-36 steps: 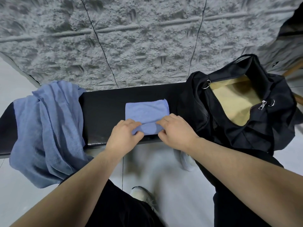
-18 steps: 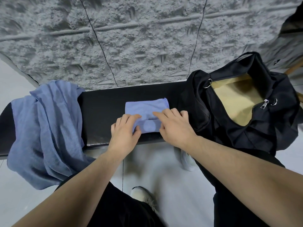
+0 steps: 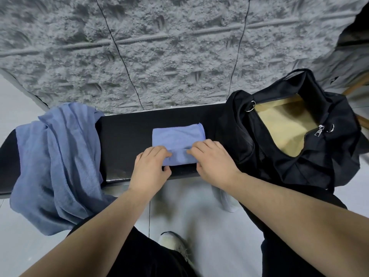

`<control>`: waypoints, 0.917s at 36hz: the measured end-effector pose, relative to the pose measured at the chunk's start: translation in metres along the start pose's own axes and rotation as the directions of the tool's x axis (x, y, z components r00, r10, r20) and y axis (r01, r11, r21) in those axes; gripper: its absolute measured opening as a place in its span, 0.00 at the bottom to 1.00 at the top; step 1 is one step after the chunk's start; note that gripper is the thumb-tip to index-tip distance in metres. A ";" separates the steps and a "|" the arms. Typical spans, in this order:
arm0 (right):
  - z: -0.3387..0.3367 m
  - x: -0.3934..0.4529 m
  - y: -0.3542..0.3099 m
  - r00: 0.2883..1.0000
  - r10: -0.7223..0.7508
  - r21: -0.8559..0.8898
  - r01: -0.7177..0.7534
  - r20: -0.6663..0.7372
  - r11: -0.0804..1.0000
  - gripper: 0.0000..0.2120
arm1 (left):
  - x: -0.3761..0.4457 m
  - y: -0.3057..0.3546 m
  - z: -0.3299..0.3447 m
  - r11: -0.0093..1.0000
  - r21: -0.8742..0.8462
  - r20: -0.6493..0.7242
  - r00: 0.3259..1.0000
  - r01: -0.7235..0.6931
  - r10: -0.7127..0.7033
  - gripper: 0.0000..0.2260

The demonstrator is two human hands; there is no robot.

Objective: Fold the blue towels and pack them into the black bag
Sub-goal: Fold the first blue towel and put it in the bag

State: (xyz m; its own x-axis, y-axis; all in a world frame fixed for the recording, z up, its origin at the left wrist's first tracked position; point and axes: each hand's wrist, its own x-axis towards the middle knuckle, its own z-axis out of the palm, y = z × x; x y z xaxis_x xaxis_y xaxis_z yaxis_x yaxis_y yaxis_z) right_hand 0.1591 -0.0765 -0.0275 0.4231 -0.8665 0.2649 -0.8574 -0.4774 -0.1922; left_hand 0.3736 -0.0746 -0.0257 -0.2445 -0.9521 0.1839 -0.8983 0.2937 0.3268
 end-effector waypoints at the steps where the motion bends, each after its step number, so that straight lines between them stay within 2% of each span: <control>1: -0.001 0.001 -0.001 1.000 0.008 0.017 -0.008 0.004 1.000 0.17 | 0.001 0.002 -0.001 1.000 -0.012 0.003 1.000 0.021 -0.021 0.15; 4: -0.005 0.002 -0.004 0.999 0.021 0.063 -0.022 0.025 0.998 0.17 | 0.003 0.007 -0.005 0.997 -0.045 0.030 0.997 0.069 -0.068 0.14; 11: -0.010 -0.003 -0.004 0.996 0.038 0.130 -0.049 0.080 0.990 0.16 | -0.004 0.009 -0.016 0.992 -0.093 0.096 0.993 0.080 -0.071 0.15; 17: -0.014 -0.005 -0.006 0.990 0.049 0.126 -0.065 0.131 0.990 0.17 | -0.004 0.010 -0.017 0.985 -0.100 0.187 0.975 0.137 -0.117 0.15; 22: -0.016 -0.002 -0.009 0.980 0.123 0.157 -0.148 0.157 0.976 0.21 | -0.002 0.012 -0.018 0.973 -0.135 0.221 0.963 0.189 -0.156 0.15; 27: -0.017 0.004 -0.007 0.955 0.188 0.171 -0.230 0.231 0.958 0.13 | 0.001 0.010 -0.015 0.984 -0.047 0.192 0.968 0.173 -0.161 0.15; 29: -0.017 0.006 -0.006 0.949 0.202 0.156 -0.243 0.240 0.957 0.11 | 0.003 0.010 -0.013 0.985 -0.023 0.163 0.972 0.174 -0.168 0.19; 33: -0.012 0.010 -0.003 0.950 0.248 0.138 -0.275 0.188 0.951 0.11 | 0.006 0.010 -0.005 0.986 0.035 0.112 0.980 0.161 -0.164 0.23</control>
State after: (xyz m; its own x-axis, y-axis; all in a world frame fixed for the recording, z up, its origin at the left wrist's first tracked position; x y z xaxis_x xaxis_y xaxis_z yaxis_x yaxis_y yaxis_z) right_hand 0.1622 -0.0821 -0.0126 0.2448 -0.9692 0.0265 -0.8917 -0.2358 -0.3864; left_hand 0.3652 -0.0773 -0.0170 -0.1332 -0.9908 0.0233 -0.9381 0.1337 0.3194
